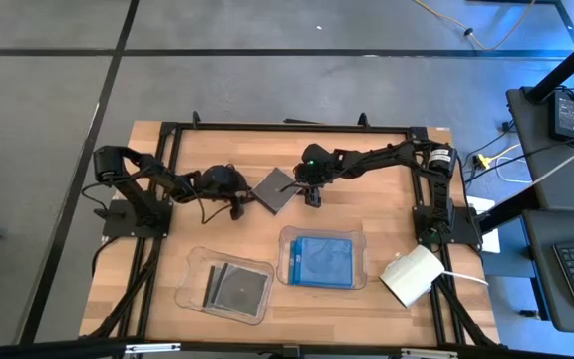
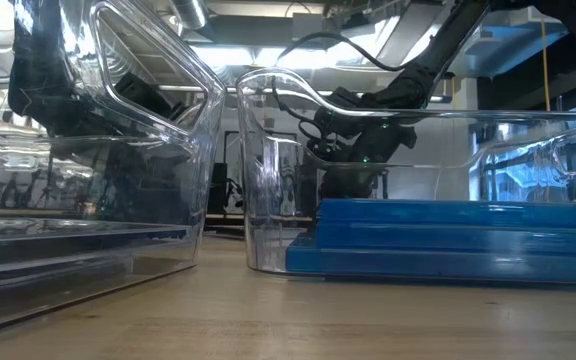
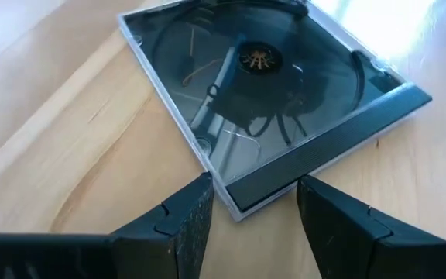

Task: Pick & place jewel cases by type
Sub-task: Put the black CD case into the left transparent bin

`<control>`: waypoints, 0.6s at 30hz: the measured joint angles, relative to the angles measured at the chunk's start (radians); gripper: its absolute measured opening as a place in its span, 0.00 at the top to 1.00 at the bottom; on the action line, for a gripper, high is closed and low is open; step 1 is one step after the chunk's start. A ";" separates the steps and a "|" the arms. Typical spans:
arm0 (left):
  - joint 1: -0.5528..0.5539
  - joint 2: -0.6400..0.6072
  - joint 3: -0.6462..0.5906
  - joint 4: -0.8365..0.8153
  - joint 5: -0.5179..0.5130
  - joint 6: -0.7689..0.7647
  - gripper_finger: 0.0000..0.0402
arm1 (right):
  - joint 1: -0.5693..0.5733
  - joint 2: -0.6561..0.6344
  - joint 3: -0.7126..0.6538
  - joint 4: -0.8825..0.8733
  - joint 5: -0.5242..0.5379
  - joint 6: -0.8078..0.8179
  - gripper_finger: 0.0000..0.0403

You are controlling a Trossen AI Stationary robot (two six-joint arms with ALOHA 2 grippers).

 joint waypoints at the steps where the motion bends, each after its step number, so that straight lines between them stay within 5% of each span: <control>1: 0.000 0.000 0.000 0.001 0.000 -0.015 0.54 | 0.000 0.000 -0.001 0.002 0.000 0.000 0.46; 18: 0.009 0.002 -0.007 0.090 0.047 -0.233 0.54 | 0.000 0.001 0.004 0.000 -0.003 0.022 0.46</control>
